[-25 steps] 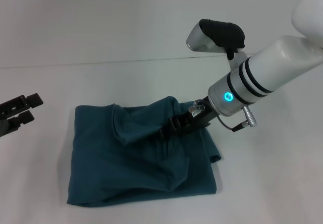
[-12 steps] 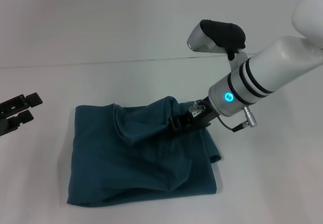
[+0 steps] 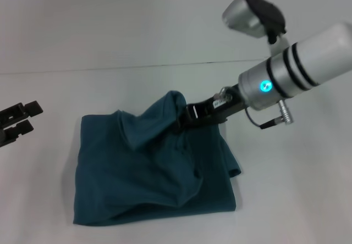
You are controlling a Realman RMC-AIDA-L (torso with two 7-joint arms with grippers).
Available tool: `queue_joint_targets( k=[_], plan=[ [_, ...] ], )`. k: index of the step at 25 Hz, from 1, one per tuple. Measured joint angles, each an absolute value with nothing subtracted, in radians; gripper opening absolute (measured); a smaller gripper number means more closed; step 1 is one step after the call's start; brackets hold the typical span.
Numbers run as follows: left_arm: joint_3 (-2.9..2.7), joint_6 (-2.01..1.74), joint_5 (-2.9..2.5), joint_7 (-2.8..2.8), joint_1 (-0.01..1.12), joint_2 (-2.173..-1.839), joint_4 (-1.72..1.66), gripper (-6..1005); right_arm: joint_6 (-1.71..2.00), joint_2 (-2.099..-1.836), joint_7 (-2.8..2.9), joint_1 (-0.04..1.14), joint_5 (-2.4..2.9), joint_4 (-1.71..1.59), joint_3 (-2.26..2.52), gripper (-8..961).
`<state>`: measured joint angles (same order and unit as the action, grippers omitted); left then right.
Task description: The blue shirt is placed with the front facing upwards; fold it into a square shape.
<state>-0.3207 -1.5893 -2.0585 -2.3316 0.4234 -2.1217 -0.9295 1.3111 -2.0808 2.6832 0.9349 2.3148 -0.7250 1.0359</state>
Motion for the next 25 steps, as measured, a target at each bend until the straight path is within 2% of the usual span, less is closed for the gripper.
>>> queue_joint_targets(
  k=[15, 25],
  plan=[
    [-0.321, -1.593, -2.039, -2.334, 0.422, -2.124, -0.93, 768, 1.371, -2.025, 2.703, 0.864, 2.294, -0.766, 1.024, 93],
    [-0.321, -1.589, -2.039, -2.335, 0.42, -2.126, -0.93, 768, 1.284, -2.035, 2.689, 0.874, 2.375, -0.655, 1.033, 94]
  ],
)
